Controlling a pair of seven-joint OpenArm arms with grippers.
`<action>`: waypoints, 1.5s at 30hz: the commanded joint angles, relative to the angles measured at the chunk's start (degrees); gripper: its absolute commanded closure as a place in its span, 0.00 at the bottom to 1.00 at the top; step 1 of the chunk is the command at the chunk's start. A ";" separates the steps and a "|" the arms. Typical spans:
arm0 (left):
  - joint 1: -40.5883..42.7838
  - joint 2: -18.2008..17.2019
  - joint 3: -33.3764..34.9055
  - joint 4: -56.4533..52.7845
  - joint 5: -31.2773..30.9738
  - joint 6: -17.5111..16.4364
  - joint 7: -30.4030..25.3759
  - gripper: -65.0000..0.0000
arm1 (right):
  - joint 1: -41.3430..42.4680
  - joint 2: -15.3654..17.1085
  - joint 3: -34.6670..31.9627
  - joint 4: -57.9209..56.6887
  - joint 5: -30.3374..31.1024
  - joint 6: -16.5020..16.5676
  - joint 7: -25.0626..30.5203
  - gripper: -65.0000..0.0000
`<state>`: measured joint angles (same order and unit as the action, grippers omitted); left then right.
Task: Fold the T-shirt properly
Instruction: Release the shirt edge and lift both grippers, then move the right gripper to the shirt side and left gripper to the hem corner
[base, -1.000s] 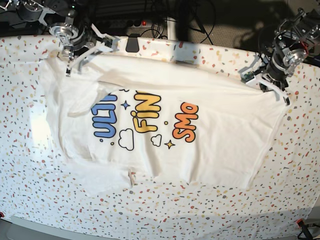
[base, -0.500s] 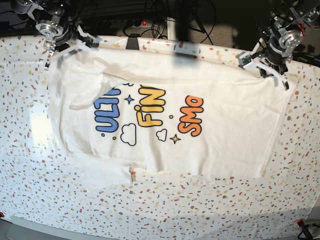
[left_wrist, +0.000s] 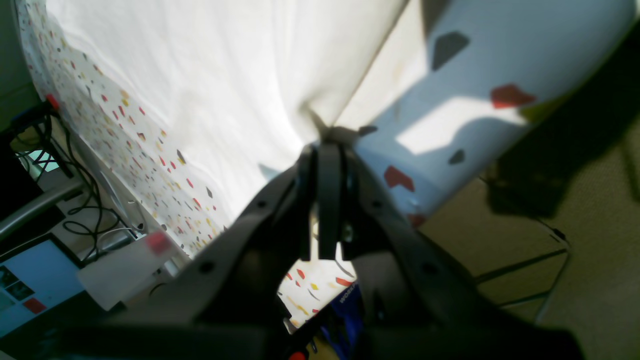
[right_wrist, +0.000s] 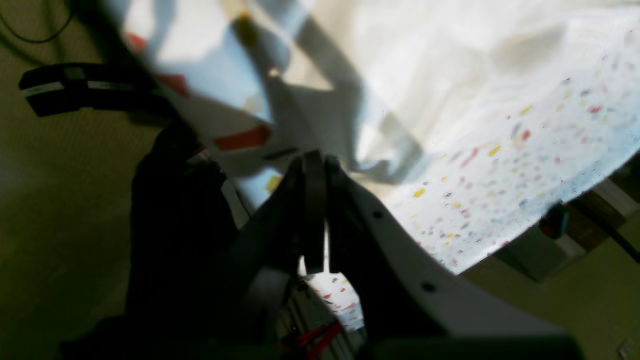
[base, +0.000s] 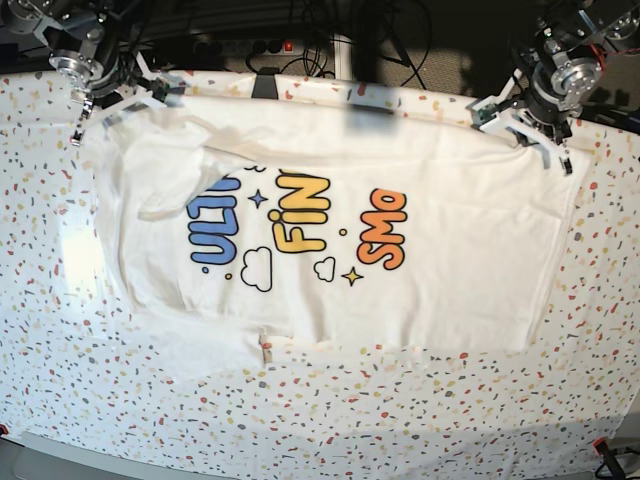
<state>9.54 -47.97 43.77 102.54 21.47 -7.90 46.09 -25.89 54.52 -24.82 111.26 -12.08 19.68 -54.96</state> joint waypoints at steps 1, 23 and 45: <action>0.11 -0.98 -0.11 0.74 0.17 -0.44 0.17 1.00 | 0.11 1.07 0.39 1.64 -0.72 -0.44 -0.09 1.00; -0.07 -1.01 -0.11 8.20 4.04 5.77 10.01 0.54 | 0.15 -0.48 5.92 9.64 6.51 -1.79 -0.81 1.00; -13.40 10.54 -0.33 16.85 37.92 47.90 12.28 0.54 | 5.97 -16.65 16.24 9.64 -1.22 -22.75 3.02 0.52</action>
<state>-3.03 -36.69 43.88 118.50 57.45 38.94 59.27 -20.21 36.93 -9.02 120.01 -12.01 -2.63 -52.53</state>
